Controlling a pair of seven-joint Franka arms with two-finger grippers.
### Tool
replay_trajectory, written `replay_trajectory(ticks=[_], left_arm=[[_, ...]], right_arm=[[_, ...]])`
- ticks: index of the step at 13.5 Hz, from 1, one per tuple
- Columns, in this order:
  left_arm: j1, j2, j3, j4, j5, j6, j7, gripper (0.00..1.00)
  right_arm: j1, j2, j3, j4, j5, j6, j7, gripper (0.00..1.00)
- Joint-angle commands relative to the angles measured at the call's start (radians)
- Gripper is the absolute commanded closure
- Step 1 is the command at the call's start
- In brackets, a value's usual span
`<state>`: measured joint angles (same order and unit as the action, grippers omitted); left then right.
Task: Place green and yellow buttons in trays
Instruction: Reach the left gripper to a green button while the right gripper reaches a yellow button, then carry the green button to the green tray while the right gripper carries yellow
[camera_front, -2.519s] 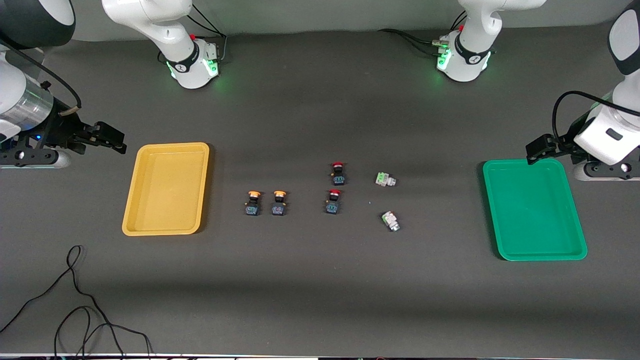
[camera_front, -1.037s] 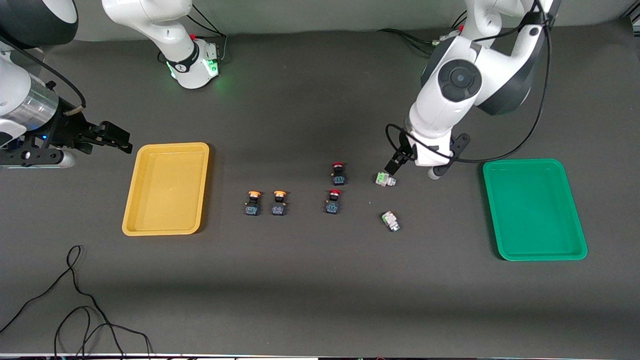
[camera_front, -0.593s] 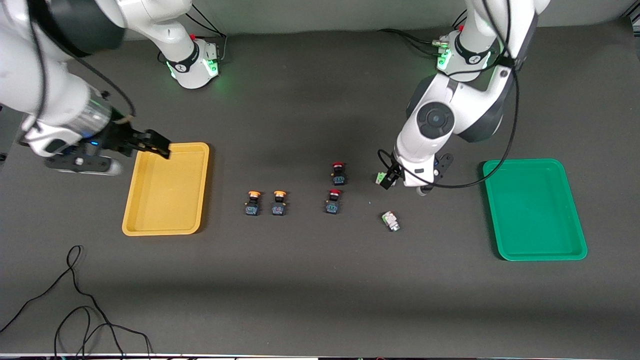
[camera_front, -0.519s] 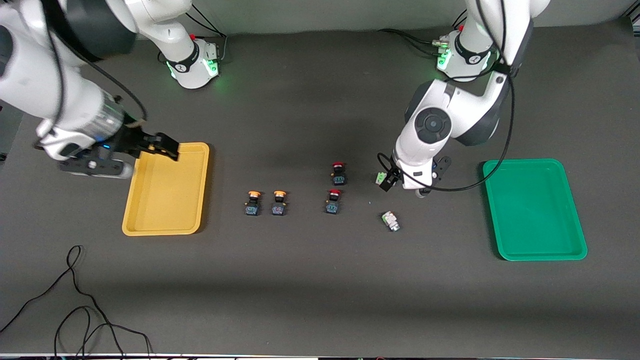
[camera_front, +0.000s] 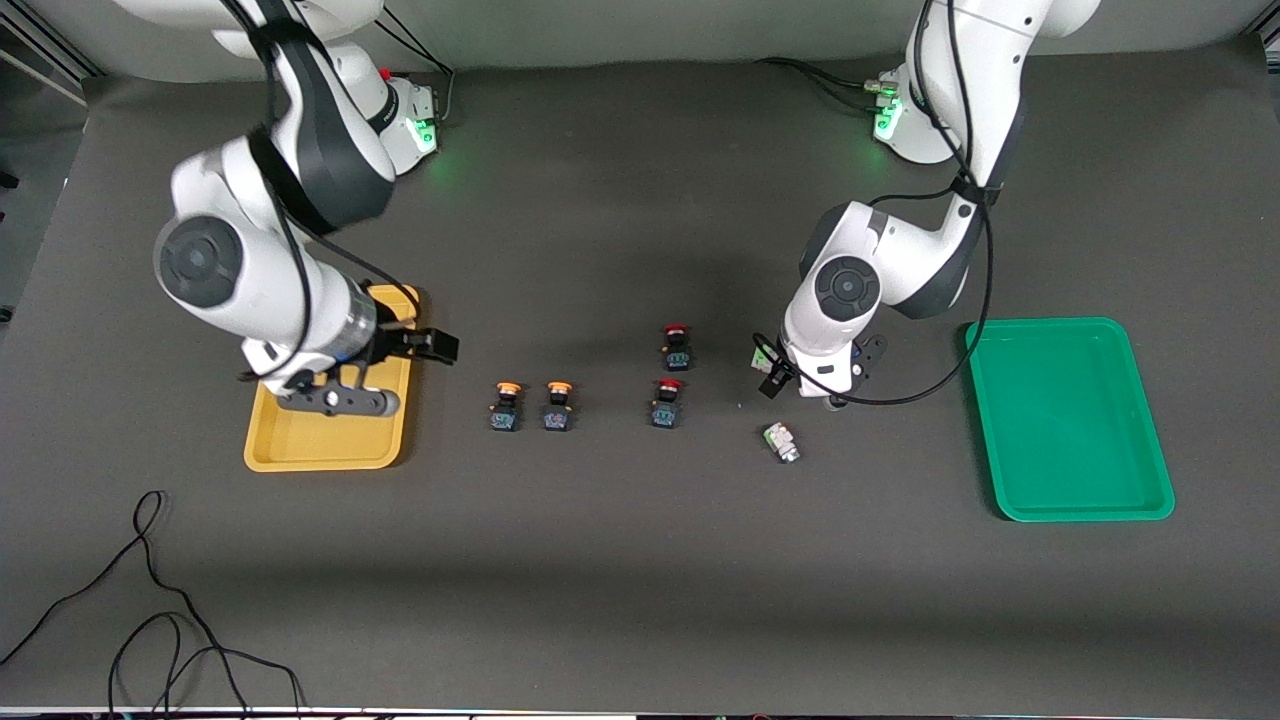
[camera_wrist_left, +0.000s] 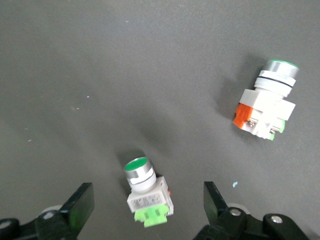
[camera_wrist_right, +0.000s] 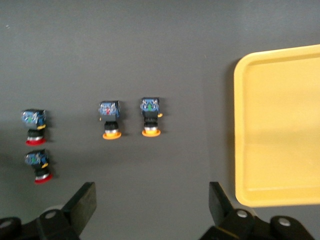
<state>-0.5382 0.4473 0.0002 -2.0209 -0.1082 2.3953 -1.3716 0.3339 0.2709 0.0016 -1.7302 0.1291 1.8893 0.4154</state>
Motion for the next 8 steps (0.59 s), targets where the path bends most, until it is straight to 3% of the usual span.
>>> replay_trajectory(ticks=[1, 8], left_arm=[[-0.020, 0.017, 0.012, -0.007, 0.009, 0.037, -0.026, 0.02], [-0.029, 0.064, -0.002, -0.009, -0.004, 0.056, -0.026, 0.03]], right_arm=[[0.007, 0.034, -0.006, -0.078, 0.020, 0.102, 0.005, 0.00], [0.028, 0.230, -0.006, -0.078, 0.027, 0.270, -0.003, 0.00]])
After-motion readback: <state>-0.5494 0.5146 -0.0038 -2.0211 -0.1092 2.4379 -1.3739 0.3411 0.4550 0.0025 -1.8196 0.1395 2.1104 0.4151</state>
